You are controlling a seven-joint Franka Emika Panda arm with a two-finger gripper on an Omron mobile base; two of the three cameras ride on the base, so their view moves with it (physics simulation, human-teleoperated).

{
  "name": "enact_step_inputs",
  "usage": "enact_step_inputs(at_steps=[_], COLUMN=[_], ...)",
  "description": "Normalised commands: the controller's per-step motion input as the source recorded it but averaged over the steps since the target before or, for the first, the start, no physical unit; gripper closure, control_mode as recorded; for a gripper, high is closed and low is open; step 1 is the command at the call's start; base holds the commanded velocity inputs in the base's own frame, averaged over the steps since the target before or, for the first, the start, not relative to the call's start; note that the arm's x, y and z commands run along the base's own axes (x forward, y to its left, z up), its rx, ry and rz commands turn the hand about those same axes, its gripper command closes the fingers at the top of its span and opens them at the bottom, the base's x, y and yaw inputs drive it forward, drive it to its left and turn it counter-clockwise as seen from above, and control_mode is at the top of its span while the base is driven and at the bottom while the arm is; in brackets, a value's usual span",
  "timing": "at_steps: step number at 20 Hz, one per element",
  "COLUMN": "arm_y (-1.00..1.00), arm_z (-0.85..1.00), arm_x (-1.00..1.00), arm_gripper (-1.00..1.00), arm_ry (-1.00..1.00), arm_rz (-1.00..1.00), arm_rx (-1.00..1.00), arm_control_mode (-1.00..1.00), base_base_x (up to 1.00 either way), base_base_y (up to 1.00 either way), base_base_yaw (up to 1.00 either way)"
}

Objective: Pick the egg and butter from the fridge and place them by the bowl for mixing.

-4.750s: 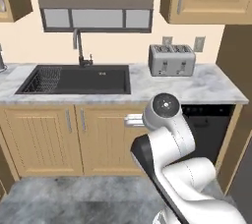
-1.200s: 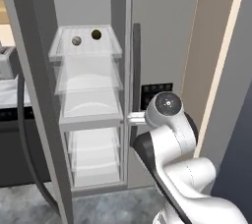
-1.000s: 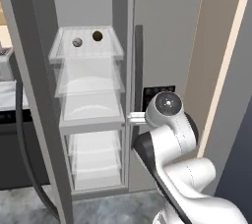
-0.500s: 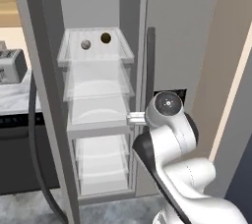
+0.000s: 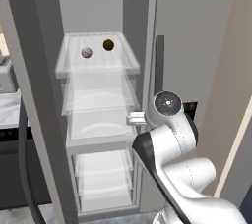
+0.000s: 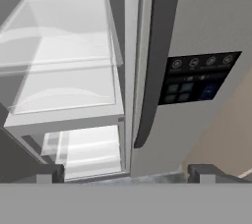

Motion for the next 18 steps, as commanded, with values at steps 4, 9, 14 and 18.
enact_step_inputs(at_steps=[4, 9, 14, 18], arm_y=[0.0, 0.0, 0.0, 0.0], arm_z=[0.0, 0.0, 0.0, 0.0], arm_x=[0.0, 0.0, 0.0, 0.0], arm_gripper=[-1.0, -1.0, -1.0, -1.0], arm_ry=[0.0, 0.0, 0.0, 0.0], arm_rz=[0.0, 0.0, 0.0, 0.0], arm_rx=[0.0, 0.0, 0.0, 0.0], arm_control_mode=[1.0, 1.0, 1.0, 1.0], base_base_x=[0.42, 0.18, -0.11, 0.0], base_base_y=[0.0, 0.13, 0.23, 0.2], base_base_yaw=[0.0, 0.0, 0.0, 0.0])
